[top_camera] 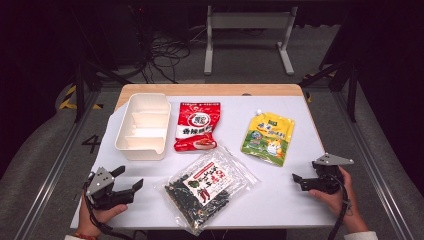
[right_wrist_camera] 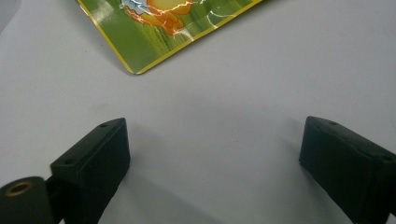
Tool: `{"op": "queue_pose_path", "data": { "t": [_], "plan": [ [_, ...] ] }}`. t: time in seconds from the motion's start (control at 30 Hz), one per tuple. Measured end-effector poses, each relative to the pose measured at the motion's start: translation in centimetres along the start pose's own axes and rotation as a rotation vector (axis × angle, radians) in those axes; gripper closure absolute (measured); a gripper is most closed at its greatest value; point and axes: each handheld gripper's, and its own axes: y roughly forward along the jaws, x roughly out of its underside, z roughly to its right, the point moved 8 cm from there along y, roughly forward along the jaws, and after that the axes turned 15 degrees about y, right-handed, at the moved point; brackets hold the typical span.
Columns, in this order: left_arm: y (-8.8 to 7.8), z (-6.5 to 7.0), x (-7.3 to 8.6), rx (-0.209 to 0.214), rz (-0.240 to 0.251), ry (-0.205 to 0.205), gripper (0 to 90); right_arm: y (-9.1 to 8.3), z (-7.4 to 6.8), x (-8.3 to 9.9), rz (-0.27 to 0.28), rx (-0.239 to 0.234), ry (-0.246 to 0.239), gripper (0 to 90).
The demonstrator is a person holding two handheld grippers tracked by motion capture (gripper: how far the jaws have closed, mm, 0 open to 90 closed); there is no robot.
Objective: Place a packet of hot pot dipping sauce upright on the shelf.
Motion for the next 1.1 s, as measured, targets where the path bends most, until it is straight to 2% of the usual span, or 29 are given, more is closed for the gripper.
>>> {"op": "queue_pose_path", "data": {
  "t": [0.03,0.07,0.1,0.2,0.3,0.33,0.37,0.47,0.5,0.53,0.6,0.67,0.77,0.93,1.03,1.1],
  "plan": [
    [0.1,0.2,-0.1,0.009,0.003,0.004,20.5,-0.1,0.0,-0.1,0.010,-0.006,0.006,15.7],
    [0.1,0.2,-0.1,0.009,0.003,0.004,20.3,-0.1,0.0,-0.1,0.010,-0.006,0.006,15.7],
    [0.2,0.4,-0.2,0.021,0.006,0.020,20.3,-0.3,-0.3,-0.4,0.018,-0.052,0.032,19.8],
    [0.2,0.6,-0.2,0.035,-0.002,0.015,20.0,-0.7,-1.5,-1.3,0.036,-0.104,0.021,27.3],
    [0.3,0.6,0.0,0.048,-0.012,0.015,20.8,-1.2,-4.1,-3.2,0.072,-0.197,0.012,33.3],
    [0.3,0.6,0.0,0.048,-0.012,0.015,20.9,-1.2,-4.1,-3.2,0.072,-0.197,0.012,33.3],
    [0.3,0.5,0.0,0.039,-0.026,0.024,20.9,-1.0,-6.4,-4.8,0.085,-0.264,-0.006,35.5],
    [0.3,0.2,-0.2,0.037,-0.022,0.014,21.0,-0.2,-9.1,-6.3,0.076,-0.313,-0.039,36.1],
    [0.3,0.2,-0.2,0.037,-0.022,0.014,21.0,-0.2,-9.1,-6.3,0.076,-0.313,-0.039,36.1],
    [0.5,0.1,-0.2,0.043,-0.027,0.008,21.0,0.4,-10.3,-7.1,0.066,-0.325,-0.050,36.1],
    [0.8,0.0,0.0,0.037,-0.047,0.019,21.0,1.9,-12.5,-9.0,0.058,-0.367,-0.048,35.9],
    [1.0,-0.1,0.1,0.034,-0.065,0.029,21.0,3.4,-14.0,-10.6,0.046,-0.381,-0.058,34.9],
    [1.0,-0.1,0.1,0.040,-0.069,0.036,20.6,5.7,-16.1,-12.5,0.013,-0.431,-0.041,33.5],
    [0.9,0.2,0.5,0.055,-0.079,0.032,20.1,9.0,-19.0,-14.2,-0.025,-0.425,-0.064,29.3],
    [0.7,0.8,0.8,0.062,-0.090,0.053,19.7,11.1,-20.4,-14.9,-0.044,-0.429,-0.062,27.1],
    [0.6,1.0,0.9,0.064,-0.088,0.059,19.7,12.2,-20.9,-15.2,-0.064,-0.440,-0.020,24.9]
  ]
}}
